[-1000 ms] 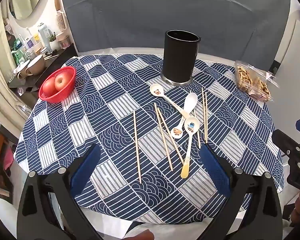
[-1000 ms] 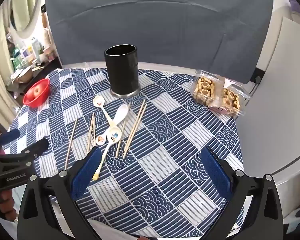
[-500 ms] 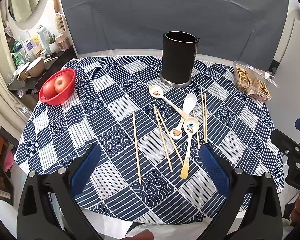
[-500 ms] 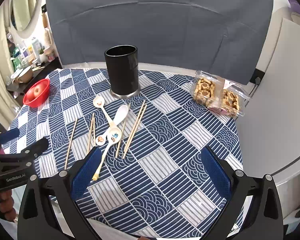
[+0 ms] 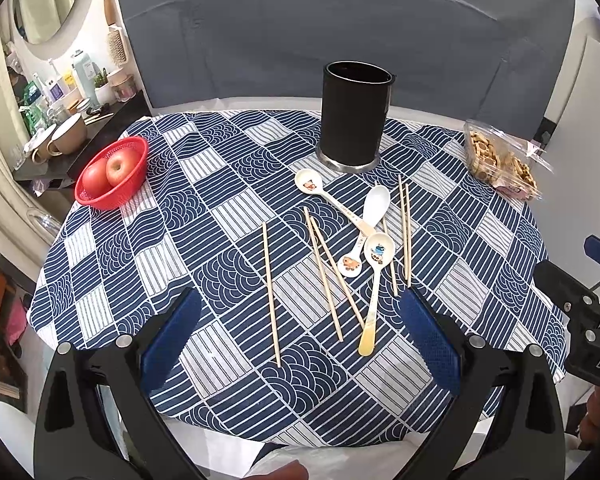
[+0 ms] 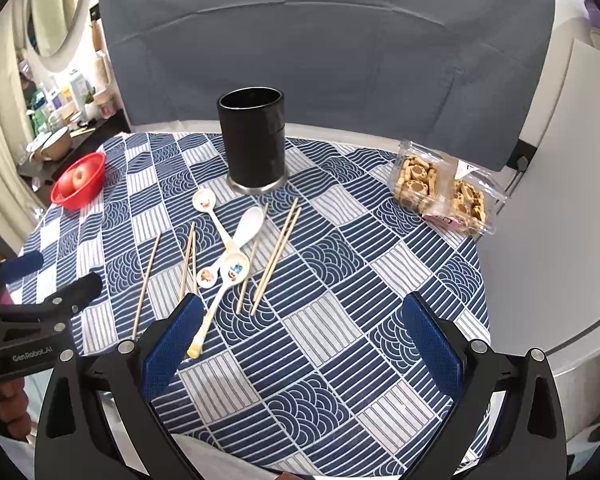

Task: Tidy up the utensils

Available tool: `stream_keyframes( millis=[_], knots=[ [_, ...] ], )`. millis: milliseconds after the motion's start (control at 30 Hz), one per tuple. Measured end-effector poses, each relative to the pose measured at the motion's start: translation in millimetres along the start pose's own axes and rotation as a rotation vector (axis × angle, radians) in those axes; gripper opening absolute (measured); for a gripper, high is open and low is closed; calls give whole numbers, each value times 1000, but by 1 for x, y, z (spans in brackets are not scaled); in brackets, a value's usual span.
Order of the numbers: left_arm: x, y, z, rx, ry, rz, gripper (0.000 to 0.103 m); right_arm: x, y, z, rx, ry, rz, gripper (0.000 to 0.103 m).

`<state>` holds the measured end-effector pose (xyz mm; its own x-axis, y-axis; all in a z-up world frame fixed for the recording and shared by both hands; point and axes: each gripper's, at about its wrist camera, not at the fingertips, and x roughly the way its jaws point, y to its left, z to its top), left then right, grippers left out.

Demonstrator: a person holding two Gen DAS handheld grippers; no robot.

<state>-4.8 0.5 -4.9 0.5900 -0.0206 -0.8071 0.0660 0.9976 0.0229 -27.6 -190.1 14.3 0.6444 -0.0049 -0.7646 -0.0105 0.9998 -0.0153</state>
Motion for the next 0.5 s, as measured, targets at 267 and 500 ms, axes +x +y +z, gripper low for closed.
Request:
stream_keyframes(
  millis=[267, 500],
  knots=[
    [0, 0, -1, -2, 1, 6, 97, 1, -1, 1, -1, 1, 1, 95],
    [1, -3, 2, 7, 4, 6, 97, 3, -3, 4, 1, 0, 4, 95]
  ],
)
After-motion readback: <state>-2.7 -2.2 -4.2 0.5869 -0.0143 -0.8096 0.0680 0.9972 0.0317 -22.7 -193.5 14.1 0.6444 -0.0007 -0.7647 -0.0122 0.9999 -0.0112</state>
